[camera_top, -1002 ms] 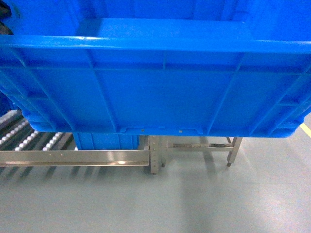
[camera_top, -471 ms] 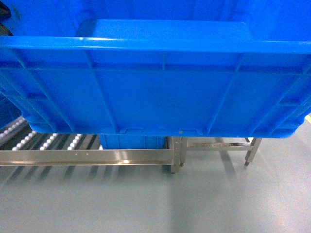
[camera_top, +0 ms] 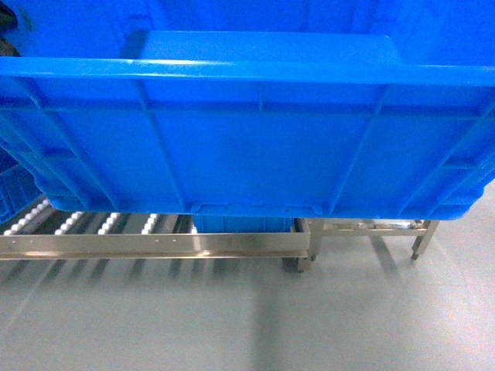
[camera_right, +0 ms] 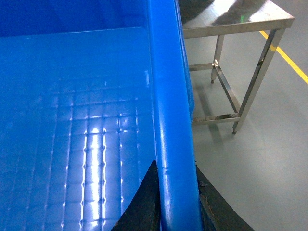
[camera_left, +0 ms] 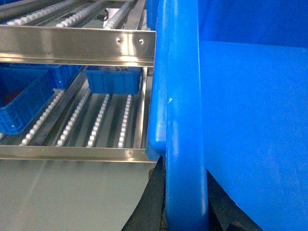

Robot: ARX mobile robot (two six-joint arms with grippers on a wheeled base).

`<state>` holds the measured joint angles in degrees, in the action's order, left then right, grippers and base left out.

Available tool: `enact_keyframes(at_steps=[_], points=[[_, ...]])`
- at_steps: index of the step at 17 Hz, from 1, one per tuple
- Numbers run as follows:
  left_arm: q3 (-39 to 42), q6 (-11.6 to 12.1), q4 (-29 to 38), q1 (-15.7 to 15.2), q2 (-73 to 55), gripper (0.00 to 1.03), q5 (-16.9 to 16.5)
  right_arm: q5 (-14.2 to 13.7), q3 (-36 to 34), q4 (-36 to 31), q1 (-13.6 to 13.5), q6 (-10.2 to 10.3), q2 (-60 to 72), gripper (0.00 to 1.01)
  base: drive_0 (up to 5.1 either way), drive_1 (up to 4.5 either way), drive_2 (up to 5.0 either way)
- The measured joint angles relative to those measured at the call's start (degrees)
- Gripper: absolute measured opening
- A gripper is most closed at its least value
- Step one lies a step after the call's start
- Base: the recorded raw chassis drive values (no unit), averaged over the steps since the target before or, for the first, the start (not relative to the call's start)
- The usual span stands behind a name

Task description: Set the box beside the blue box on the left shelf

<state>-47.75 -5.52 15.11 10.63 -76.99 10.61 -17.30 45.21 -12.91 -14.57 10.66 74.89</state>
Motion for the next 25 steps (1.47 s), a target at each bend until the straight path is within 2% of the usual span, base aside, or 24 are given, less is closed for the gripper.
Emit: enact_keyframes(at_steps=[25], points=[[0.0,0.02,0.0,0.0,0.0,0.08,-0.07,-0.04,-0.02,0.02,-0.02,0.0,0.0,0.1,-5.0,2.31,2.5]])
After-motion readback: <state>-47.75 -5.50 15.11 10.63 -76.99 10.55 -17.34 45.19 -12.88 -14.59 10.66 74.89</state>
